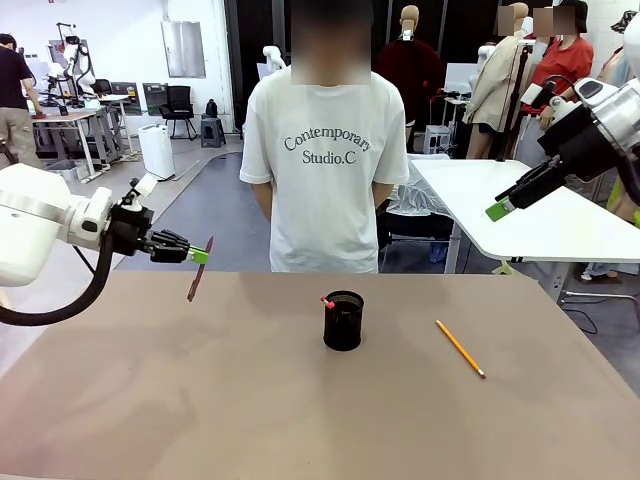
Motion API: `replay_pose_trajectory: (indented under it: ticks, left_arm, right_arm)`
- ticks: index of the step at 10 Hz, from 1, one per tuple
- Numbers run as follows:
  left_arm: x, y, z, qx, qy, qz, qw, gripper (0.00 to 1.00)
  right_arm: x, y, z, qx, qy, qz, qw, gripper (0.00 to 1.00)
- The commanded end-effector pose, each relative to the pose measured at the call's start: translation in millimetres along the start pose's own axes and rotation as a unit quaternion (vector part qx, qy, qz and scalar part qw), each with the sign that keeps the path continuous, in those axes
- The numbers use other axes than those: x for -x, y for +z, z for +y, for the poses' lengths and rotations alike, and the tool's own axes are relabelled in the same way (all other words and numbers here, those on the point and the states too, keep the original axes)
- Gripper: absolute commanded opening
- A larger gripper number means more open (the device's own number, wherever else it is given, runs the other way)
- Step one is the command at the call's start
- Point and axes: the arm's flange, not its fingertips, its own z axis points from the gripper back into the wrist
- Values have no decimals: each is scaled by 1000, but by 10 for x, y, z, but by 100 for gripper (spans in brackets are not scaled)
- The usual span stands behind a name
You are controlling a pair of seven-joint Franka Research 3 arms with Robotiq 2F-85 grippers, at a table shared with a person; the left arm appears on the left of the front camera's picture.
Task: Place the pens into the pen holder.
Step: Pick up a writing instrument from the table and place it into the Pen holder.
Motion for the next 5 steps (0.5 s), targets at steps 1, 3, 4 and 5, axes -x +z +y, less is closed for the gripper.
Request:
replay_pose_trajectory:
  ticks: [1, 3, 4, 5]
  left_arm:
    - [-49, -41, -14, -4, -29, -60, 998, 0]
    - [-178, -254, -33, 1, -63, -94, 994, 0]
    - [-265, -368, 4, 6, -85, -105, 991, 0]
    - [-360, -478, 12, 16, -101, -114, 988, 0]
  right_arm:
    - [-10, 4, 1, -4, 2, -6, 1000, 100]
    - [-10, 4, 1, -4, 2, -6, 1000, 100]
    - [-10, 4, 1, -4, 2, -6, 1000, 100]
    - [-10, 4, 1, -4, 2, -6, 1000, 100]
